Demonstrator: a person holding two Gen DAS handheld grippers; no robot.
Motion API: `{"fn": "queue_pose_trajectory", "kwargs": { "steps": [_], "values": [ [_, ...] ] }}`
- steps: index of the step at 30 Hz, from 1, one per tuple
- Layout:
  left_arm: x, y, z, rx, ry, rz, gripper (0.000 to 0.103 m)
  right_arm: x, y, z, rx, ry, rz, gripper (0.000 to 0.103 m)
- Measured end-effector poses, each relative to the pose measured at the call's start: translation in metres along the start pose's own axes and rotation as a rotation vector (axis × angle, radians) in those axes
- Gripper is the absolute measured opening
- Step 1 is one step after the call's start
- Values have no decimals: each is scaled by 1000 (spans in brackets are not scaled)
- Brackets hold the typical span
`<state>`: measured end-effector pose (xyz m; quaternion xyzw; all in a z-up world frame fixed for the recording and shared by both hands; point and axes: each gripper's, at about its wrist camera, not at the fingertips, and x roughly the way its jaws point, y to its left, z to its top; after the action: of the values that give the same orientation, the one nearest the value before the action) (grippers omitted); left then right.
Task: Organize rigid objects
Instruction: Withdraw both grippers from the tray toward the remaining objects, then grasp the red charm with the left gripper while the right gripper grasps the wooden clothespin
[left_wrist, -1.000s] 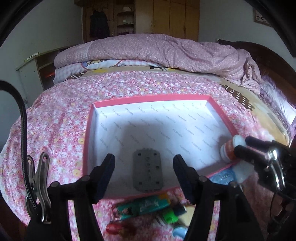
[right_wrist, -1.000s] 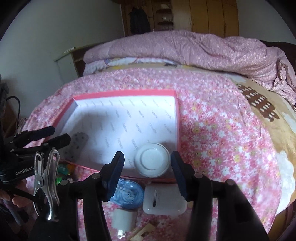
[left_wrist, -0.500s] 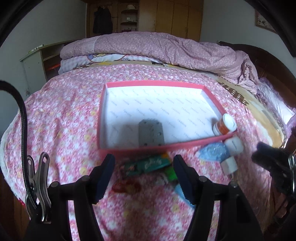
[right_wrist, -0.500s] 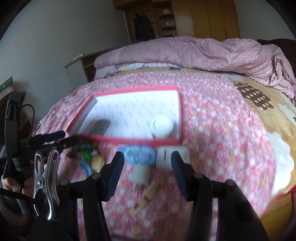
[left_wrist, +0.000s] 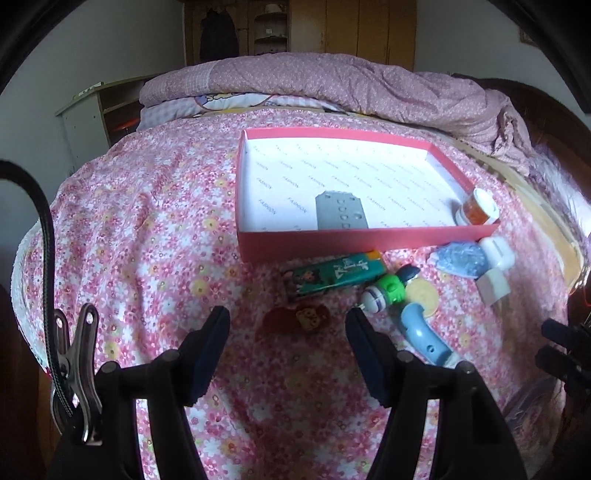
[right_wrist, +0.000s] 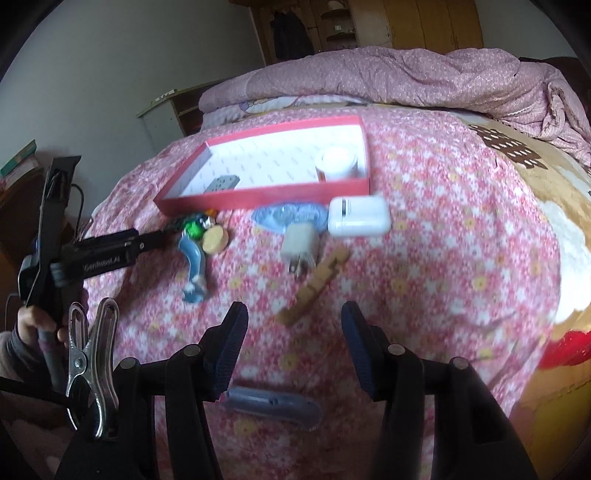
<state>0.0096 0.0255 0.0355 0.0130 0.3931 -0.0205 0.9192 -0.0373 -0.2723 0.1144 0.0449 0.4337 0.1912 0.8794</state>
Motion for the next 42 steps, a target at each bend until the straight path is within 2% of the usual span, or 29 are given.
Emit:
{"fn": "queue_pose_trajectory", "kwargs": {
  "steps": [4,7,11,12,14,16,20,29,36,37,39,40,41,42],
  "values": [
    [10,-1,-4,-5,33,23,69,9,-2,-7,-6,21,-8,54],
    [14,1,-5,-36,38,17,69,19,-10,-12,42,40,42,55],
    [16,-2,-7,-39,13,31,68,15,-16,-15,92,-10,104,66],
    [17,-3,-7,-35,7,32,66,15,-17,-15,97,-14,109,66],
    [16,-6,-7,-25,2,20,51,14,-17,-14,101,-18,114,66],
    [15,-10,-8,-13,0,14,44,13,-18,-14,105,-22,118,66],
    [12,-11,-9,-5,-1,4,44,10,-19,-15,105,-27,119,66],
    [-14,-9,-25,1,-11,-72,44,15,-14,-14,91,-22,93,66],
    [-25,-5,-29,-10,-31,-104,44,26,-3,4,100,11,19,66],
    [-24,-4,-29,-13,-30,-108,44,30,-1,8,98,7,13,65],
    [-24,-2,-30,-21,-29,-115,44,35,2,13,95,10,0,56],
    [-23,-1,-30,-26,-27,-119,44,38,4,15,98,13,-20,41],
    [-23,0,-30,-30,-27,-122,44,43,6,17,89,29,-44,31],
    [-23,1,-30,-34,-26,-126,44,43,7,16,80,23,-63,28]
  ]
}}
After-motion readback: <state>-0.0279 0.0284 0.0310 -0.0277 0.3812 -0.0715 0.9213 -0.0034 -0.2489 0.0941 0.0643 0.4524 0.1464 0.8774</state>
